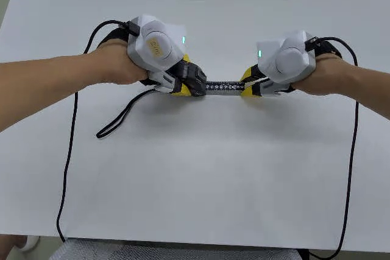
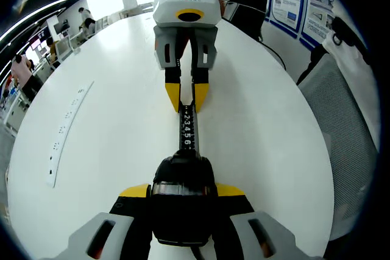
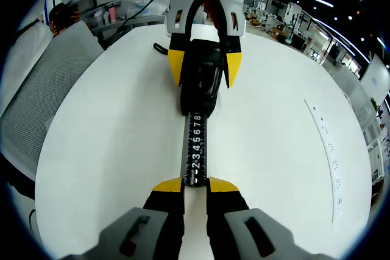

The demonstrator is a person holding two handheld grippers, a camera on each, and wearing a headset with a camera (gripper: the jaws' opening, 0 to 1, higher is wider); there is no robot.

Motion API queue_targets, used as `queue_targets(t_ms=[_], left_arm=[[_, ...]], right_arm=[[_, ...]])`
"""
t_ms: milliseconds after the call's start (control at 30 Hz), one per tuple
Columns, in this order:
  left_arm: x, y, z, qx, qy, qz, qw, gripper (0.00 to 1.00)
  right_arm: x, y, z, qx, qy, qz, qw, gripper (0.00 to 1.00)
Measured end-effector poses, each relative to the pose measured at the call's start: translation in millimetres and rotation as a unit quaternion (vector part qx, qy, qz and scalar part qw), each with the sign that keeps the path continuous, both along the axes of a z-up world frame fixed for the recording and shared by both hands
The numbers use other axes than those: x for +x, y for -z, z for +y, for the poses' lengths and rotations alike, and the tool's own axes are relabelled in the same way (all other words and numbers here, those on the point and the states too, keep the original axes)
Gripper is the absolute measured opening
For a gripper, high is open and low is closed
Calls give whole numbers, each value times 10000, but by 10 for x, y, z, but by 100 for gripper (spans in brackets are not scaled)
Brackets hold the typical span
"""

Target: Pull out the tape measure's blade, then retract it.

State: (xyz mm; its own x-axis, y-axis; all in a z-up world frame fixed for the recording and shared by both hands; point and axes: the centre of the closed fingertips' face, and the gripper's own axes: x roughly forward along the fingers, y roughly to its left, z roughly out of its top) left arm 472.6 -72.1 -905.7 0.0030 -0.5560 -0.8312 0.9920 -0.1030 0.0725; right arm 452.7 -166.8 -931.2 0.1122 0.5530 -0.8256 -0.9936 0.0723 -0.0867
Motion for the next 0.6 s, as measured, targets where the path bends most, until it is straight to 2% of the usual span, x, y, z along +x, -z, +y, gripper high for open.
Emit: queue_targets(t_ms=[600], left_arm=[[1, 5, -10, 59, 22, 20, 10000, 35]], right_arm=[[-36, 38, -438, -193, 144, 47, 9997, 12]])
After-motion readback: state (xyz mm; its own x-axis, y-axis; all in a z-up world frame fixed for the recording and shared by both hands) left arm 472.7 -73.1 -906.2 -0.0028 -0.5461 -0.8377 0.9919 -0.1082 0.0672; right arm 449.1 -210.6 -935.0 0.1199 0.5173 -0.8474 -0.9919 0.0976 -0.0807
